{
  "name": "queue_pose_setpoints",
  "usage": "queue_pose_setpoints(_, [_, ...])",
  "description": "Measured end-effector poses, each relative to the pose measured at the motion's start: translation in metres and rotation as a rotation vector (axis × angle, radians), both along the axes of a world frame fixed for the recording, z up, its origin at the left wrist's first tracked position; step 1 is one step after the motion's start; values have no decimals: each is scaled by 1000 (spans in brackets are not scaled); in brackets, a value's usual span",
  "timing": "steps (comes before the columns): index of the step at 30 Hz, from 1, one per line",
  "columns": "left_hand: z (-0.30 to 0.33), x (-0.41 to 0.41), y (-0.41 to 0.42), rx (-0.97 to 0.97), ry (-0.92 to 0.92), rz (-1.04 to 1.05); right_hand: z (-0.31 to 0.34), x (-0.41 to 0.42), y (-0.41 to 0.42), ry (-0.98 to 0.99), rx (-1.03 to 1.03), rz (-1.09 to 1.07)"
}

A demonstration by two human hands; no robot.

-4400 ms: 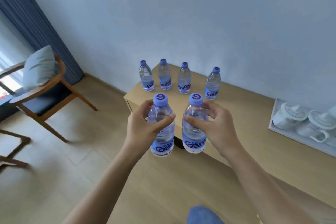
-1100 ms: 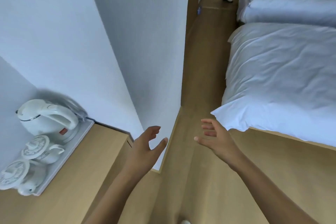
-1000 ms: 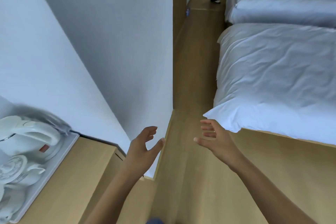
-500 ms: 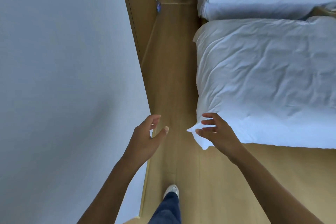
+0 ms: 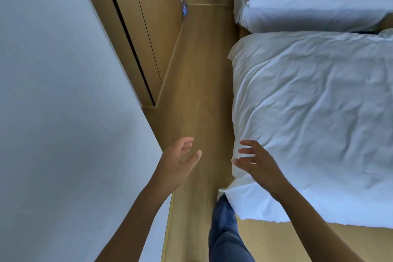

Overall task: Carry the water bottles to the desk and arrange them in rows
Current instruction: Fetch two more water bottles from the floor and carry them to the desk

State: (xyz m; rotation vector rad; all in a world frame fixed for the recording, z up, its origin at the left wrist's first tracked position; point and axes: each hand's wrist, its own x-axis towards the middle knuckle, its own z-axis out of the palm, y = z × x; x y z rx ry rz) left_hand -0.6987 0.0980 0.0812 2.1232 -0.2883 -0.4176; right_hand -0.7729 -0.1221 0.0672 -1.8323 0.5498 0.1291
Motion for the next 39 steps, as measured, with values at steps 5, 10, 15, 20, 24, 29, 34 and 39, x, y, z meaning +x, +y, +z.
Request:
queue_pose_setpoints(5, [2,100,-69,-34,5,22,0,104,-69,-29,-10,-3])
queue_pose_setpoints(10, [7,187,-123,-34,52,50,10,203,-132,-14,3,12])
queue_pose_setpoints(15, [3,258,-153,-68,101,152,13,287,-169,12,86,-19])
queue_pose_setpoints(20, [-15,334,-175,-102,178,246,4,374,-185,53,106,-75])
queue_pose_setpoints(24, [-32,417,-190,-119,200,287,-11,457,-202,87,93,-90])
queue_pose_setpoints(29, [-36,530,-205,-79,220,230,-17,561,-221,123,106,-145])
queue_pose_setpoints(34, [-33,640,-217,-37,174,211,-23,656,-238,128,118,-158])
queue_pose_setpoints(39, [-36,721,-253,1,184,189,-30,740,-268,149,85,-116])
